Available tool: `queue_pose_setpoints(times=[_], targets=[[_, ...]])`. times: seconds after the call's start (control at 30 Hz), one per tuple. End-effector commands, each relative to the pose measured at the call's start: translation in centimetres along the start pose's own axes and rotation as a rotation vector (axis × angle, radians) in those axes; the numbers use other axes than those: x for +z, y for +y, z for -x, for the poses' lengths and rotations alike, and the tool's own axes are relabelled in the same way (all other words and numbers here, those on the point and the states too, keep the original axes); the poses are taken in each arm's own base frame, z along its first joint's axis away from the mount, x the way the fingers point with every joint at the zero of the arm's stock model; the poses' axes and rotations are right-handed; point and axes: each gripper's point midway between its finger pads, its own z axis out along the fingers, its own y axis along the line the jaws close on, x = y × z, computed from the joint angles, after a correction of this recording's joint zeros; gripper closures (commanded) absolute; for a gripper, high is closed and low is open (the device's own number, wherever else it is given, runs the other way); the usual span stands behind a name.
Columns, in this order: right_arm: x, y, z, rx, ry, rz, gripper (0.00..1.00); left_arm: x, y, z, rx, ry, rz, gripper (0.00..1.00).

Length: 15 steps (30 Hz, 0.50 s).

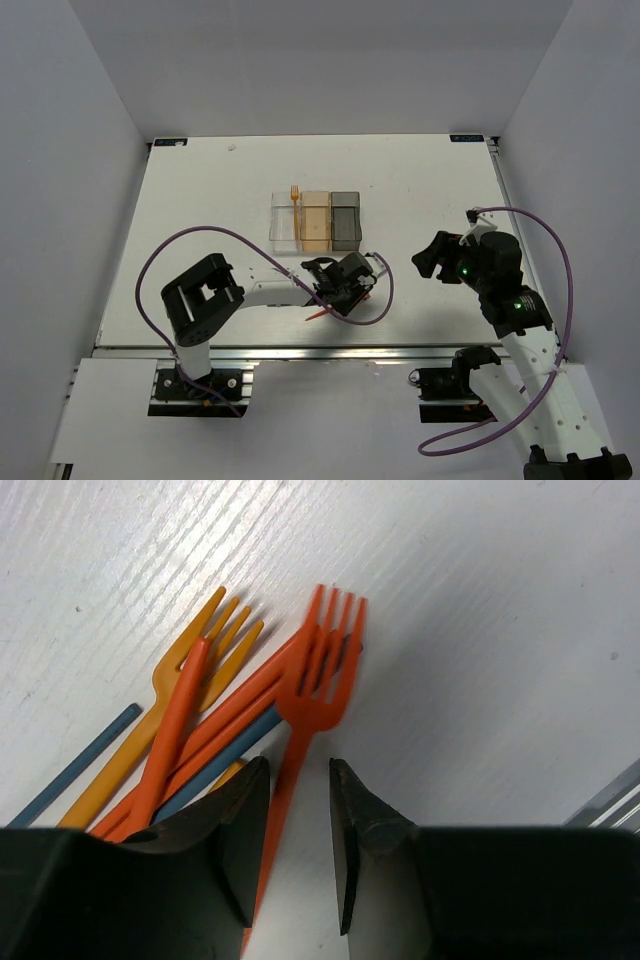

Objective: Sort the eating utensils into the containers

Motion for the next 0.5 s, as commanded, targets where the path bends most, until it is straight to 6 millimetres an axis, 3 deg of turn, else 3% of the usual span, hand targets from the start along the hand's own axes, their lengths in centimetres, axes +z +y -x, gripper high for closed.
queue_pose_setpoints(times=[0.0,0.3,0.47], targets=[[-0.2,0.6,0.5,-0.024,-0.023,0.030,0.24,-0.3,-0.4,1.4,0.014,-0.032,-0.015,0.60],[-0.3,0.7,0.7,-0.026,-0.026,0.030,0.24,-0.4,-0.9,0.8,0.001,-0.024,-0.045,0.74],[-0.3,0.7,0.8,-0.027,-0.029,0.026,0.24,-0.8,-1.6,1.0,0.000,-0.020,-0.082,0.88]])
